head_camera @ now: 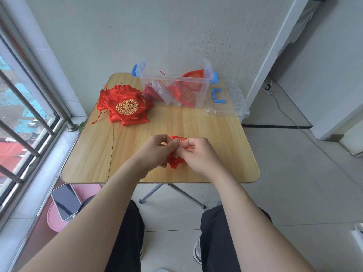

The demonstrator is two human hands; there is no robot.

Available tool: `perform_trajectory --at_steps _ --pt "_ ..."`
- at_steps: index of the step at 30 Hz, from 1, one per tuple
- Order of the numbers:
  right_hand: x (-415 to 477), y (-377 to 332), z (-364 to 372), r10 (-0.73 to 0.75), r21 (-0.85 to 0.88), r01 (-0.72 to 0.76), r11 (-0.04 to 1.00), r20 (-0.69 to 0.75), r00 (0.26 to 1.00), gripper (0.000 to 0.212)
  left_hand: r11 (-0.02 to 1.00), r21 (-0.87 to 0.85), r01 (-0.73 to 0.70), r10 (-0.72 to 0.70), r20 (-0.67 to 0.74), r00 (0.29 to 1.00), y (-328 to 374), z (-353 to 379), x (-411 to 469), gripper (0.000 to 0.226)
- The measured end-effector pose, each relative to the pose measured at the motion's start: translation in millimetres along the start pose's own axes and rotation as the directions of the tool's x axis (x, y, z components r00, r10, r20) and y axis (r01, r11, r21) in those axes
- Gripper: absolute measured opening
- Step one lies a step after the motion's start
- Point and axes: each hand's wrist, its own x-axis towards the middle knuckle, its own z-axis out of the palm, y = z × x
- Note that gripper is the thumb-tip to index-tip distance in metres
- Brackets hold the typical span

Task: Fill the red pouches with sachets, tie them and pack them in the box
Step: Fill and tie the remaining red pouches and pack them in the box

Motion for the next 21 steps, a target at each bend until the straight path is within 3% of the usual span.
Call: perform_trajectory --at_steps 7,11,17,21 --pt "-9.8 -16.6 -4.7 0.075 0.032 -0.073 0.997 -0.054 0.996 0.029 0.999 -0.046 -0.003 0.005 0.043 0.999 1.7 1.3 -4.3 0.030" --pt "-7.7 -18.2 -5.3 0.088 0.055 -0.086 0.995 -0.049 0.995 0.024 0.998 -0.057 0.004 -0.001 0.046 0.999 4.5 0.2 -7.3 0.027" --pt "-5.6 -13.9 -8.6 0.142 0.075 -0.140 0.987 -0.027 0.990 0.020 0.998 0.066 -0.024 0.020 0.054 0.998 3.8 -3.7 -11.0 0.007" --pt "-6.6 -14.7 -8.6 0.106 0.044 -0.104 0.994 -0.038 0.994 0.022 0.993 0.101 -0.053 0.051 0.022 0.998 6.1 -0.8 -10.4 0.009"
